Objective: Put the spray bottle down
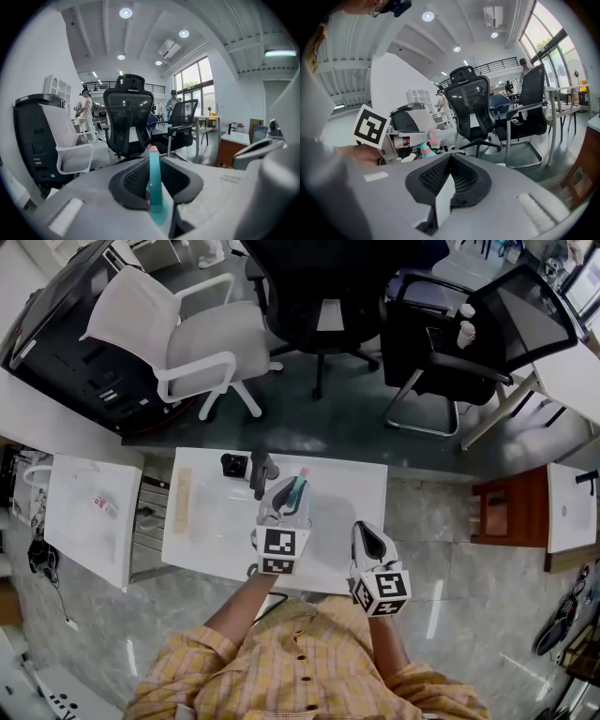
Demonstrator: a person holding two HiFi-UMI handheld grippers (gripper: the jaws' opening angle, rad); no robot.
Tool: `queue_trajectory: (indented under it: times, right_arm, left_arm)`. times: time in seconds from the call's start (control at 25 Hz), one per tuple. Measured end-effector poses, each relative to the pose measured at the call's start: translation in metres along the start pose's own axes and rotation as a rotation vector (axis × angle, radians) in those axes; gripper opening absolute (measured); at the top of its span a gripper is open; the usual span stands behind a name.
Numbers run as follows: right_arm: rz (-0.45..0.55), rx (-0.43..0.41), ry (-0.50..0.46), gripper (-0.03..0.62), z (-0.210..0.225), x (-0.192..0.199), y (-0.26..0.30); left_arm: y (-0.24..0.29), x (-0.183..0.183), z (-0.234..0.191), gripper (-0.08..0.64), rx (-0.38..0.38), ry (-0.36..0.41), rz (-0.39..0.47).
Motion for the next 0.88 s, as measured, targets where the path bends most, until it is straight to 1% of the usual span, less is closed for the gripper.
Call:
queue_trajectory:
  times: [0.2, 0.48, 0.88]
  right_arm:
    - [-0.009, 0.0, 0.006, 0.002, 0.006, 0.001, 0.007]
    - [-0.014, 0.009, 0.016, 0.002, 0.015, 0.002, 0.011]
    - [-0.022, 0.029, 0.022, 0.002, 0.024, 0.006, 0.006]
  left_arm:
    - [0.025, -0.003, -0.001, 0.071, -0.015, -0.018, 0.008]
    - [0.053, 0.002, 0.0, 0.07, -0.022, -0.035, -0.011]
    - [0.074, 0.006, 0.007, 0.071, -0.02, -0.024, -0.029]
Point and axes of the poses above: the fingertips, and each gripper's own axes: y forward along the fingers, z to its right, x out of its underside, the point moved 5 cm from there along -y, backward along the fingers, and after that the axes turned 15 degrees about -x, right-handed, at the moved point
